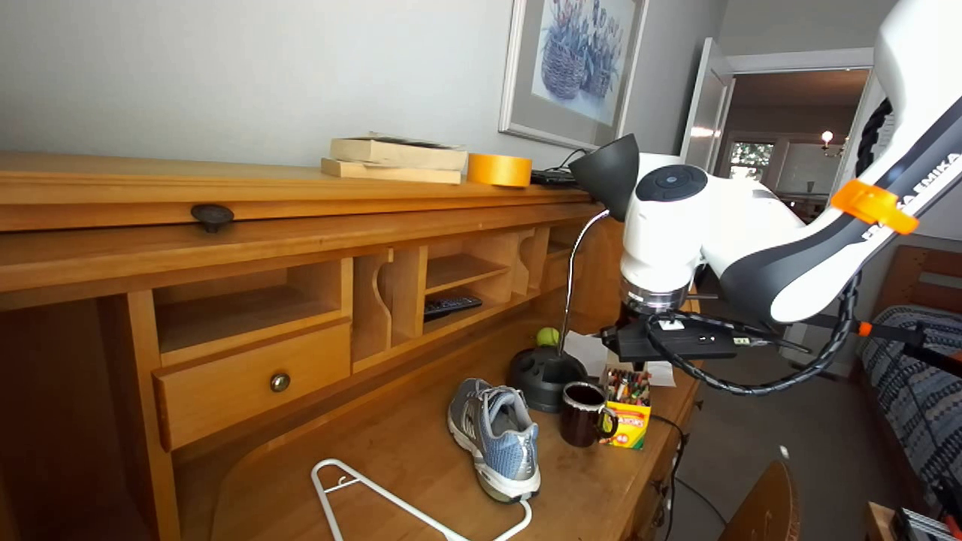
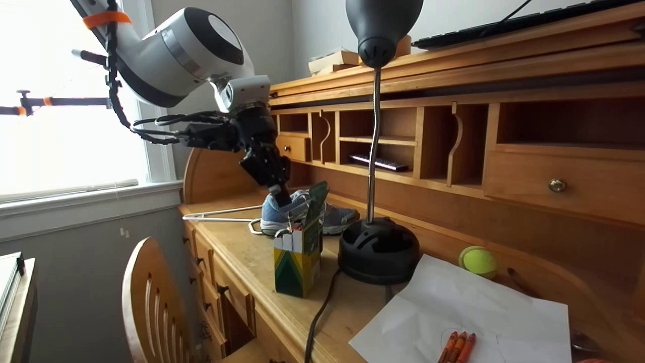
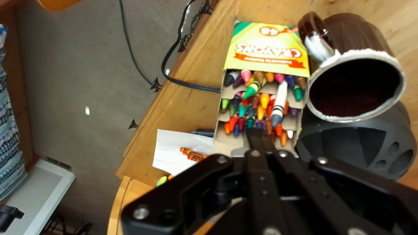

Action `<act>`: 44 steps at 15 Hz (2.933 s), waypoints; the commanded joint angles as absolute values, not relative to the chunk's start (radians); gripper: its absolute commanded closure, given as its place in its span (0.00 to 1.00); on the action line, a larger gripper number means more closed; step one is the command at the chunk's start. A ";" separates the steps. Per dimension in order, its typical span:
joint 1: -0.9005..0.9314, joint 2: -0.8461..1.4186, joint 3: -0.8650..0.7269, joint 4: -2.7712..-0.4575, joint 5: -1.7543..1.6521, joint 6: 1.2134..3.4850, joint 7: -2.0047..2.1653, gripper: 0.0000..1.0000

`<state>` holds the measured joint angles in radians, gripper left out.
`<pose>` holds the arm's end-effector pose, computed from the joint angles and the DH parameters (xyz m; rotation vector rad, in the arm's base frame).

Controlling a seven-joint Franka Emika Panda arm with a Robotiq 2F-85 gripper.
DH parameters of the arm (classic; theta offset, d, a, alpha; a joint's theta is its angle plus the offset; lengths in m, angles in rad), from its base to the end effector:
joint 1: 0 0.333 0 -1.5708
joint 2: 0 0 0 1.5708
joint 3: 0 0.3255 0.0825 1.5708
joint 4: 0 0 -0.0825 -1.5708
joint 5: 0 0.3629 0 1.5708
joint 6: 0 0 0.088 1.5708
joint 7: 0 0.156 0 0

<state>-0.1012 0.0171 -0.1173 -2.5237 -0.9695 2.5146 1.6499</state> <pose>0.4380 -0.1145 0.2511 2.3121 -1.3471 0.4661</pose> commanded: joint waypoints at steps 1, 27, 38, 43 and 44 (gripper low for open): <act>-0.109 0.023 -0.122 -2.532 -0.973 2.536 1.673 1.00; -0.107 0.169 -0.155 -2.454 -0.969 2.600 1.678 1.00; -0.087 0.126 -0.130 -2.467 -0.928 2.565 1.625 1.00; -0.085 0.110 -0.129 -2.474 -0.932 2.554 1.618 1.00; -0.085 0.106 -0.130 -2.476 -0.934 2.552 1.622 1.00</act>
<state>-0.0926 0.1368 -0.1303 -2.4582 -0.9585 2.5696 1.6421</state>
